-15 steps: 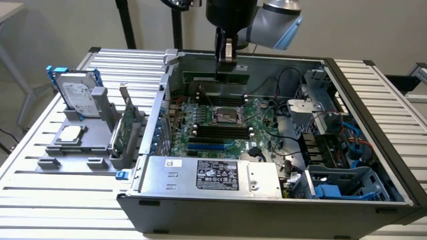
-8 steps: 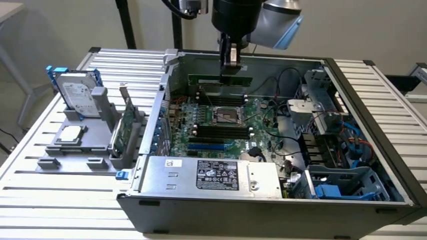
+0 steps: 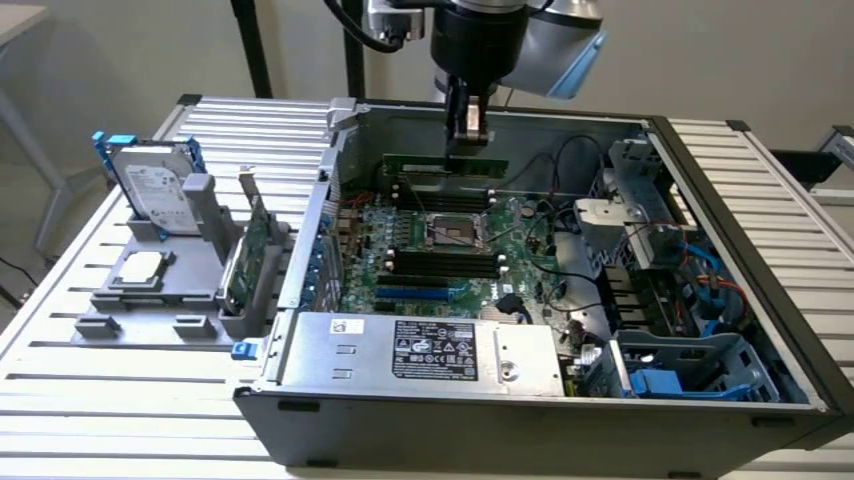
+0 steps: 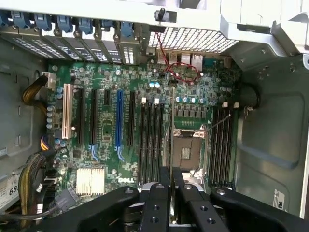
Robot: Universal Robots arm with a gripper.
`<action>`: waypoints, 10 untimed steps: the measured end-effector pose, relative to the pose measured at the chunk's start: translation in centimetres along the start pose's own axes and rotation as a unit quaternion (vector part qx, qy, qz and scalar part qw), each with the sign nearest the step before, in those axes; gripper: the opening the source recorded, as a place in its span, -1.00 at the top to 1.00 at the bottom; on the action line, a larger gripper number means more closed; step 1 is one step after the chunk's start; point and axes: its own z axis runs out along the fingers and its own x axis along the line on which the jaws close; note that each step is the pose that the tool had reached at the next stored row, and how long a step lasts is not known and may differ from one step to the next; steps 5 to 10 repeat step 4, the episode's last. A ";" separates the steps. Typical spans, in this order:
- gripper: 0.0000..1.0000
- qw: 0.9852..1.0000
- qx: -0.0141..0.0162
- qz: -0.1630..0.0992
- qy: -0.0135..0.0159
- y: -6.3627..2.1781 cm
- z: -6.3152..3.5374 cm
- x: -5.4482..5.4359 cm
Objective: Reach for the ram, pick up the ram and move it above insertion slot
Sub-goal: 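Pick up the ram and move it above insertion slot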
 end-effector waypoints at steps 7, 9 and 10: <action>0.73 1.000 0.000 0.000 0.000 -0.01 0.00 0.0; 0.73 1.000 0.000 0.000 0.000 -0.01 0.00 0.0; 0.73 1.000 0.000 0.000 0.000 -0.01 0.00 0.0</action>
